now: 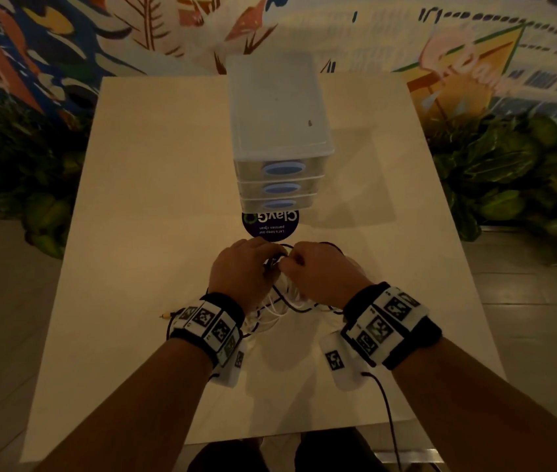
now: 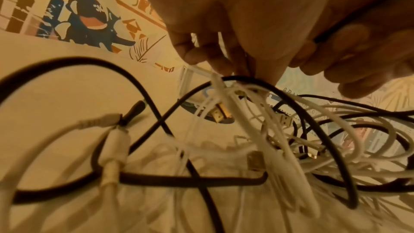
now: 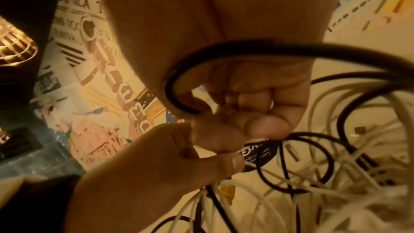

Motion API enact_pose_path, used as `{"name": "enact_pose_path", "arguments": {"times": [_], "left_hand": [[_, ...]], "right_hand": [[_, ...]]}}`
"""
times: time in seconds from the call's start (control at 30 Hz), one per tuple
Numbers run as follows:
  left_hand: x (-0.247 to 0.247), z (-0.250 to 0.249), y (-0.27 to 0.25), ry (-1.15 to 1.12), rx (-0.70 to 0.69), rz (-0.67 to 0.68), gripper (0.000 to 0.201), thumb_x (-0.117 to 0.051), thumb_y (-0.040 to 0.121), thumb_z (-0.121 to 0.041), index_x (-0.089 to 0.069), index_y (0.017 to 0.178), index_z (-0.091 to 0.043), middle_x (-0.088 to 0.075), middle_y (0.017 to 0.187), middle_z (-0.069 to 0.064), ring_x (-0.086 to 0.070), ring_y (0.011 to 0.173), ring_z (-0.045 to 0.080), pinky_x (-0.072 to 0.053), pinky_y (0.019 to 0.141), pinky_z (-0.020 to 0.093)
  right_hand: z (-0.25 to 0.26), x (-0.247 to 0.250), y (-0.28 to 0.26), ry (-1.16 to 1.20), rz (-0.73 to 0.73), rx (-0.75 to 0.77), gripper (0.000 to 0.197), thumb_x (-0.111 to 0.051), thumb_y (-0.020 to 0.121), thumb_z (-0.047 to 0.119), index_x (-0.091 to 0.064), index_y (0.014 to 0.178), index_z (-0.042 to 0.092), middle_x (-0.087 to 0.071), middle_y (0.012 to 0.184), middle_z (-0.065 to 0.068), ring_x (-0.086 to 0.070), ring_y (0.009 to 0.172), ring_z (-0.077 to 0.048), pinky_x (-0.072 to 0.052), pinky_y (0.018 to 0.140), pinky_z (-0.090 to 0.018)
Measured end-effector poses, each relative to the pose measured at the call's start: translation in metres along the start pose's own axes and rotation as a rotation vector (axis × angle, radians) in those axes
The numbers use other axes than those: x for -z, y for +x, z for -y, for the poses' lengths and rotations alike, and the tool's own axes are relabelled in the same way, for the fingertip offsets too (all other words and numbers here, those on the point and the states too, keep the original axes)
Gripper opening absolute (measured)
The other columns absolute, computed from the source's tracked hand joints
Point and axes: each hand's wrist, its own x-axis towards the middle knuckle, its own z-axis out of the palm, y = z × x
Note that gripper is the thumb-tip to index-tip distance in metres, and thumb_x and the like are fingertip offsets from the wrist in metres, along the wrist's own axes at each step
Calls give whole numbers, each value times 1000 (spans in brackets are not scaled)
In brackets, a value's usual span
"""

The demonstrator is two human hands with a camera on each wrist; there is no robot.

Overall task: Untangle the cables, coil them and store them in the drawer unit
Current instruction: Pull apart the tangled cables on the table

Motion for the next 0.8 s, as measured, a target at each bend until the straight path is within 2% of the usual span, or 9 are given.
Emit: {"name": "enact_pose_path", "arguments": {"times": [0.07,0.13,0.3,0.43,0.5,0.57,0.67,0.73,0.8], "left_hand": [[-3,4,1,-6,6,-7,25,-66,92,-24,-73,115,-31,-72,113,-5,-64,95,26,-51,74,35],[-5,8,1,-35,29,-3,27,-63,95,-32,-71,120,-32,-71,113,-6,-64,96,24,-52,74,34],[-5,11,-1,-46,-7,-15,38,-43,96,-55,-72,113,-36,-73,98,-12,-61,84,22,-46,73,37],[5,5,-3,-152,57,-155,35,-48,91,-59,-71,109,-40,-73,97,-17,-59,85,18,-49,79,43],[9,3,-1,-106,-4,-177,37,-52,88,-61,-68,116,-42,-72,105,-17,-59,91,22,-49,81,44],[10,1,2,-46,-101,-100,48,-53,86,-63,-63,126,-40,-68,115,-10,-59,99,26,-49,81,44],[9,-2,2,2,-163,-92,43,-51,91,-58,-68,122,-34,-67,108,-5,-59,95,27,-47,73,41],[8,-5,0,2,-167,-128,35,-50,97,-52,-70,119,-33,-67,103,-6,-56,90,24,-45,69,38],[9,-8,-3,-38,-194,-136,33,-46,101,-46,-71,113,-28,-69,98,-5,-57,84,23,-44,67,36]], "right_hand": [[-1,4,-4,8,-49,-16,35,-44,104,36,-49,77,15,-52,72,-2,-46,66,-17,-31,56,-29],[-3,11,-7,-8,-80,-13,37,-43,104,38,-41,71,20,-48,70,1,-43,63,-13,-28,55,-29],[-15,27,-10,26,-140,98,35,-44,103,41,-50,79,16,-54,69,0,-52,67,-19,-39,61,-35],[-27,40,-15,240,-64,136,45,-41,107,47,-53,84,10,-70,72,-5,-65,63,-20,-51,68,-35],[-31,42,-21,317,-3,189,37,-42,109,38,-58,90,9,-75,79,-1,-71,69,-18,-55,75,-35],[-33,39,-25,387,19,230,26,-42,110,25,-63,102,13,-74,78,-1,-71,70,-19,-58,75,-37],[-31,37,-27,251,-60,246,23,-41,109,24,-64,113,22,-61,64,6,-57,56,-3,-45,58,-20],[-27,37,-27,120,-117,256,23,-43,106,29,-65,108,23,-55,64,7,-50,57,-4,-35,56,-21],[-23,38,-28,99,-139,257,21,-45,103,35,-64,100,27,-55,64,6,-50,58,-5,-34,54,-20]]}}
